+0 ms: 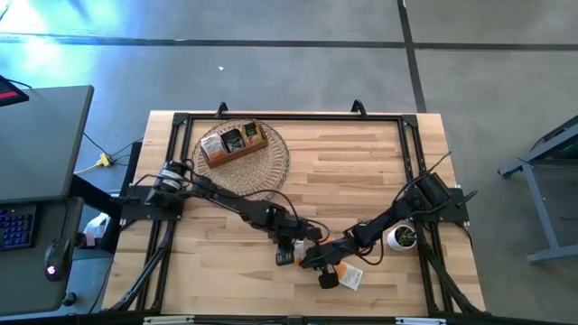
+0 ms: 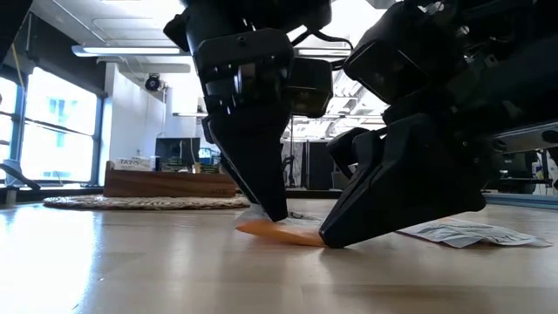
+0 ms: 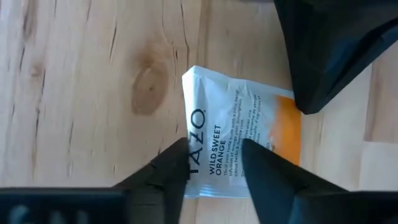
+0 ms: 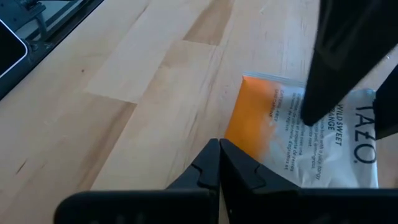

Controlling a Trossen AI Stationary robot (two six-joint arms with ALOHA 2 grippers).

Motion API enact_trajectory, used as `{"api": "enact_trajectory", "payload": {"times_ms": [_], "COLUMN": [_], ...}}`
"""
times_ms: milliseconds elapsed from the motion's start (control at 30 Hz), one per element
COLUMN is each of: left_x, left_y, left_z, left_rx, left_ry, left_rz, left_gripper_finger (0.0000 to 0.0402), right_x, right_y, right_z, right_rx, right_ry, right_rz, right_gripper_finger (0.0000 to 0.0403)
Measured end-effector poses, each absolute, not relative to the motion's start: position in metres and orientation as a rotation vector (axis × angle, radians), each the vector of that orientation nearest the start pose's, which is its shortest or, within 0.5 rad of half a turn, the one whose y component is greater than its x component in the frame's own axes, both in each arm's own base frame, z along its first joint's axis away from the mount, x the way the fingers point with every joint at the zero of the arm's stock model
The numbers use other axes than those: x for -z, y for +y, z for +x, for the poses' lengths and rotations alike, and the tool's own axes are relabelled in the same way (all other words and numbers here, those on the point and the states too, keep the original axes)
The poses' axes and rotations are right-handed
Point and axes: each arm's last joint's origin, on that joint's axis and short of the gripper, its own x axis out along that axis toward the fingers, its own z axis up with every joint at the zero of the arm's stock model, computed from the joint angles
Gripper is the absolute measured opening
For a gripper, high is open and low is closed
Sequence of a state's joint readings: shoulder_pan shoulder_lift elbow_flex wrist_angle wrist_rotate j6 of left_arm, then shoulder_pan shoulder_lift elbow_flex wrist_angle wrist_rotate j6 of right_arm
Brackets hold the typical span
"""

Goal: Pick & Place Tea
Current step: Put the orange tea bag into the left section of the wooden organizer

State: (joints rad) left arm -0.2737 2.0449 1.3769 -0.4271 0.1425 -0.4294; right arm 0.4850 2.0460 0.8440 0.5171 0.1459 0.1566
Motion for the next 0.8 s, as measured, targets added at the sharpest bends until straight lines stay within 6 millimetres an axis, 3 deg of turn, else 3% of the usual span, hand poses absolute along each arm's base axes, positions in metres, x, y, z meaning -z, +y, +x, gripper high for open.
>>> {"api": "enact_trajectory", "payload": {"times_ms": [300, 400, 600, 667, 800], "left_x": [-0.147, -0.146, -0.156, -0.168, -0.211], "left_y": [-0.116, -0.115, -0.112, -0.111, -0.106], "left_z": [0.396, 0.395, 0.381, 0.374, 0.346], "left_rx": [0.089, -0.003, -0.195, -0.318, -0.635], "left_ry": [1.191, 1.196, 1.247, 1.258, 1.310], "left_rz": [-0.385, -0.406, -0.378, -0.335, -0.199], "left_gripper_finger": [0.0008, 0.0014, 0.0003, 0.0003, 0.0002], "right_x": [-0.072, -0.081, -0.116, -0.130, -0.149], "right_y": [0.164, 0.164, 0.159, 0.153, 0.139], "right_z": [0.320, 0.319, 0.304, 0.299, 0.281], "right_rx": [-0.293, -0.326, -0.337, -0.274, -0.161], "right_ry": [0.676, 0.677, 0.743, 0.764, 0.866], "right_rz": [-0.063, -0.051, -0.117, -0.156, -0.242], "right_gripper_finger": [0.0004, 0.0004, 0.0005, 0.0006, 0.0002]}}
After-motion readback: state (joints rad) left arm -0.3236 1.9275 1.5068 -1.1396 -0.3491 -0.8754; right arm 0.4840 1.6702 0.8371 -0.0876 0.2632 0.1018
